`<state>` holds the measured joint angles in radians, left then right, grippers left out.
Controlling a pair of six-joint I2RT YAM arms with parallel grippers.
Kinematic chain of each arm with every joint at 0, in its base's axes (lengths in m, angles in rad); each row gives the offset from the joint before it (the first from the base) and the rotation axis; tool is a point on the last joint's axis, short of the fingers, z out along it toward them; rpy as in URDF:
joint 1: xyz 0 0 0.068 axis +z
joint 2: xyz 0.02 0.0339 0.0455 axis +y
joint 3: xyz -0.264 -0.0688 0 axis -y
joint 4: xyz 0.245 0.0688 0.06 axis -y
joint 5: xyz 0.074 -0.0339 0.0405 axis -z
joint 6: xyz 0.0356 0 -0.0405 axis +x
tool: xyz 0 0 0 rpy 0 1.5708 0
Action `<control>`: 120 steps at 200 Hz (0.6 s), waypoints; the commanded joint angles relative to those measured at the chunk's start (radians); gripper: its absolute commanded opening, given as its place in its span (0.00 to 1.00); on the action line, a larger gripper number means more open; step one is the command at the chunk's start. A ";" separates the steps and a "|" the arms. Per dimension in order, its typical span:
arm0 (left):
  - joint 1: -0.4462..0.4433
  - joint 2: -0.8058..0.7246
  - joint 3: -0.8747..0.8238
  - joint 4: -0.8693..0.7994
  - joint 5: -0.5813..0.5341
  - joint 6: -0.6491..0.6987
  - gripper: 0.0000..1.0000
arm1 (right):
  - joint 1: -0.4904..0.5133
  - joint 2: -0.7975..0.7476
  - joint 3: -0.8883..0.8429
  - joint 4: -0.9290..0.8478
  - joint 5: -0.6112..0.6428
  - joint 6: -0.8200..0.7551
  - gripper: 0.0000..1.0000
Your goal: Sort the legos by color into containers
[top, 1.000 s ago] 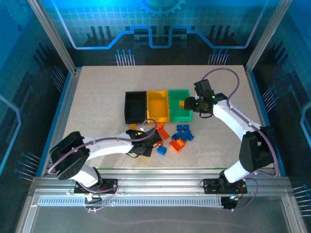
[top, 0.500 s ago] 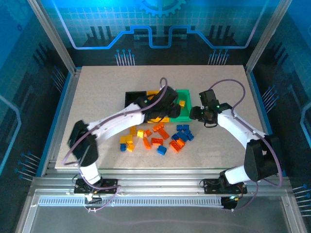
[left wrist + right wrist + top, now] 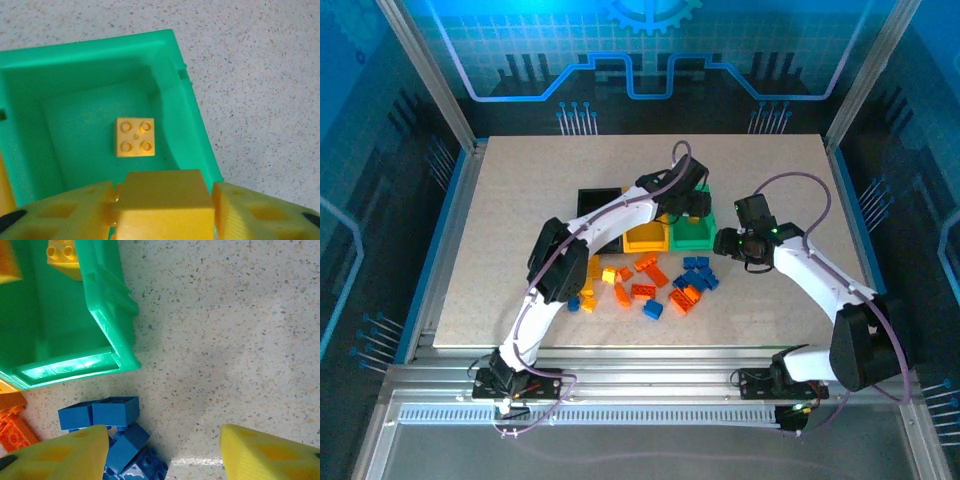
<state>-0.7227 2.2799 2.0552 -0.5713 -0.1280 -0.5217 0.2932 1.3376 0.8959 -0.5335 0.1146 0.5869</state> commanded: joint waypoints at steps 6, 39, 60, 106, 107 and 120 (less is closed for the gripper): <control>-0.003 0.007 0.061 -0.020 0.045 -0.024 0.71 | -0.014 -0.041 -0.011 -0.019 -0.016 -0.004 0.62; -0.004 -0.080 0.026 0.011 0.059 -0.036 0.93 | -0.015 -0.060 -0.011 -0.025 -0.034 -0.003 0.62; -0.004 -0.206 -0.100 0.084 0.092 -0.062 0.99 | -0.013 -0.067 -0.011 -0.032 -0.048 -0.006 0.62; -0.031 -0.571 -0.572 0.155 0.134 -0.073 0.99 | -0.007 -0.099 -0.069 -0.041 -0.047 -0.012 0.62; -0.032 -0.578 -0.583 0.153 0.133 -0.073 0.99 | -0.007 -0.099 -0.071 -0.042 -0.046 -0.012 0.62; -0.054 -0.670 -0.718 0.131 0.120 -0.066 0.99 | -0.006 -0.108 -0.085 -0.037 -0.041 -0.009 0.62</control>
<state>-0.7410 1.7470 1.5269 -0.4313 -0.0280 -0.5781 0.2932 1.2610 0.8394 -0.5491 0.0723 0.5835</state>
